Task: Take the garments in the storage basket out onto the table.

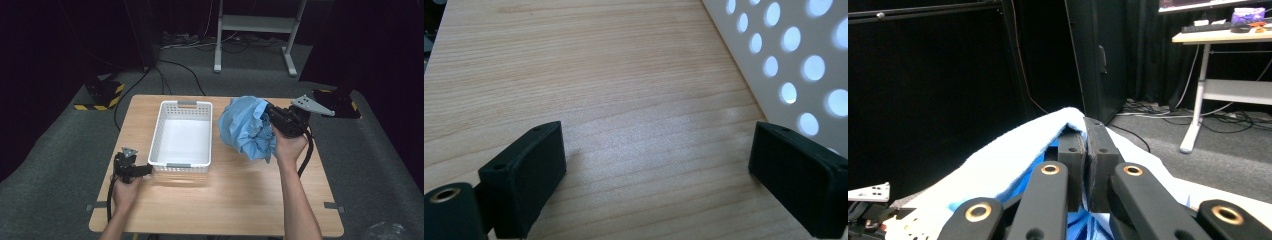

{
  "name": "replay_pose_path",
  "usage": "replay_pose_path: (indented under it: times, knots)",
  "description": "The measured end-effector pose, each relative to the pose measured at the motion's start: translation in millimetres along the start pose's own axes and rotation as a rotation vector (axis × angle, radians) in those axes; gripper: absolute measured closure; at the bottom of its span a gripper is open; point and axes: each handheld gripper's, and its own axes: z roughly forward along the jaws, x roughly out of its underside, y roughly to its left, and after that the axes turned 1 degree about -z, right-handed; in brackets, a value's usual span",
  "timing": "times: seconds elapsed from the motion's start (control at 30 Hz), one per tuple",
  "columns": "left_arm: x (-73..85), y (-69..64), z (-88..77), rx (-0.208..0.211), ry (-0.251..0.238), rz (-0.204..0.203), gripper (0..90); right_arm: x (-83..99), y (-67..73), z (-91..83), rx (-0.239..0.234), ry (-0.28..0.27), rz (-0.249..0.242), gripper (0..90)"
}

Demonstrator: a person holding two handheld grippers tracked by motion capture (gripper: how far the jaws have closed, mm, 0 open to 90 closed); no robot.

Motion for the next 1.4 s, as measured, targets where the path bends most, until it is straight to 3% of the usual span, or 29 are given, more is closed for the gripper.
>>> replay_pose_path:
  times: [0.77,1.2,1.4]
  knots:
    - [-0.2,0.0,0.2,0.001,-0.001,0.001,8.3,13.9,-12.5,1.5,0.065,0.045,0.01,88.1]
    - [-0.2,0.0,0.3,0.001,-0.001,0.001,8.4,29.9,-15.7,10.3,0.067,0.069,0.033,88.1]
    - [-0.2,0.0,0.3,0.001,-0.001,0.001,8.4,36.5,-13.9,15.1,0.064,0.093,0.022,88.1]
